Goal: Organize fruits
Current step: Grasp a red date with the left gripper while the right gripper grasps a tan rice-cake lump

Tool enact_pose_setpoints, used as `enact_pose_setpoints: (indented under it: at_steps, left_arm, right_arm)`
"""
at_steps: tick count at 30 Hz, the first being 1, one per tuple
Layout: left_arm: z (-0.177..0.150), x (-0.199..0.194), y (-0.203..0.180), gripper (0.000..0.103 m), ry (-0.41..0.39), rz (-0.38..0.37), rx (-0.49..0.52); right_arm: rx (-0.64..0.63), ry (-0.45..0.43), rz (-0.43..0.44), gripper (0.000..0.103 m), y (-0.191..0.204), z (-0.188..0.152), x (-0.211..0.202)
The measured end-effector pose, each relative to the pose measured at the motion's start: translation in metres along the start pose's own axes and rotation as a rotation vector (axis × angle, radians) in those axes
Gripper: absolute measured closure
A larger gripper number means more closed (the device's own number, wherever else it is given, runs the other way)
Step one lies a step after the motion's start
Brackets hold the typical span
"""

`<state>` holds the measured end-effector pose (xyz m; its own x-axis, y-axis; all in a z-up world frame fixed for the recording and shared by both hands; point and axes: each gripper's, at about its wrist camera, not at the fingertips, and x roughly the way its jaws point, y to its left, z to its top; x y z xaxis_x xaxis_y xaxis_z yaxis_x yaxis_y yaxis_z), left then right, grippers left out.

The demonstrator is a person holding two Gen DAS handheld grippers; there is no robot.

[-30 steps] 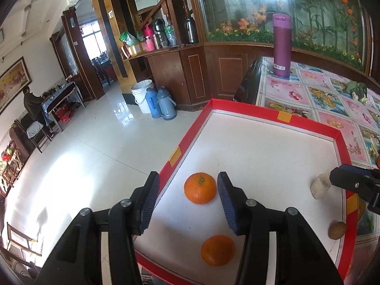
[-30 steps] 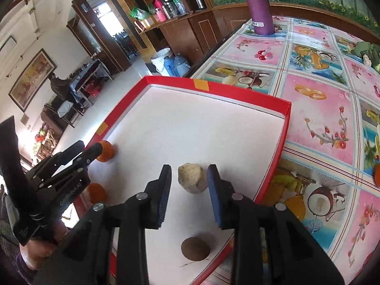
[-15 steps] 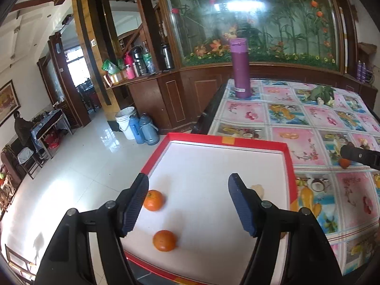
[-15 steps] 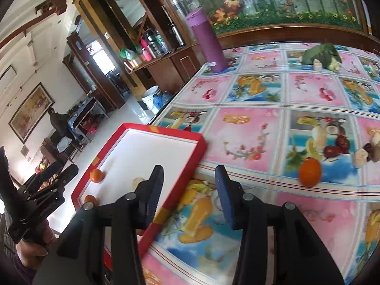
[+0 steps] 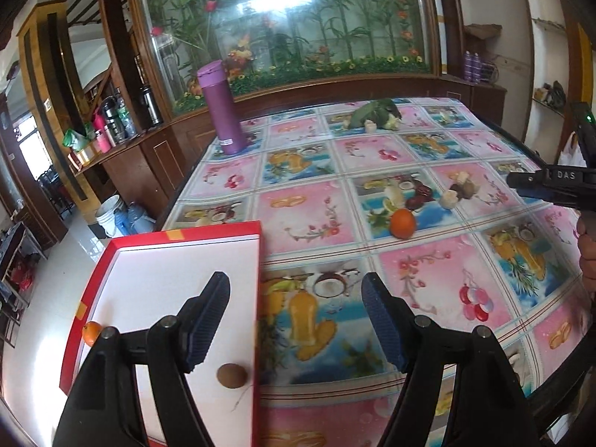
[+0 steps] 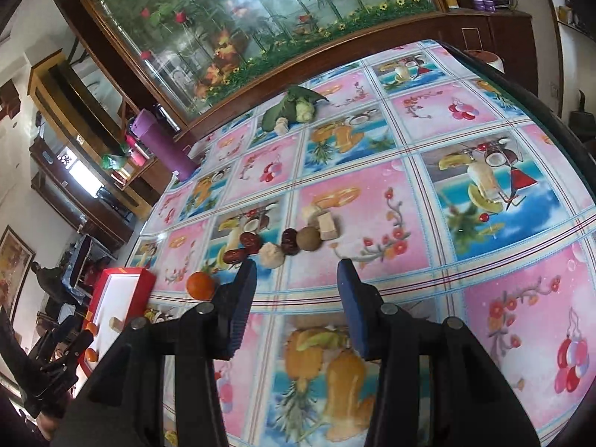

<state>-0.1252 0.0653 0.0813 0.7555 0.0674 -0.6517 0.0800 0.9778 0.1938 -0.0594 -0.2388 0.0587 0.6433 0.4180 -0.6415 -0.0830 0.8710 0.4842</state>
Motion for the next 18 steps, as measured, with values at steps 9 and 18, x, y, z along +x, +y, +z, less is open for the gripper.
enact_pose_setpoints:
  at_steps: [9, 18]
  left_arm:
    - [0.004, -0.001, -0.011, 0.03, 0.016, 0.024, 0.019]
    - [0.012, 0.008, -0.015, 0.03, 0.018, 0.005, 0.019]
  right_arm:
    - [-0.119, 0.125, 0.048, 0.056, 0.033, -0.008, 0.05]
    - [-0.192, 0.133, -0.064, 0.056, 0.056, -0.01, 0.083]
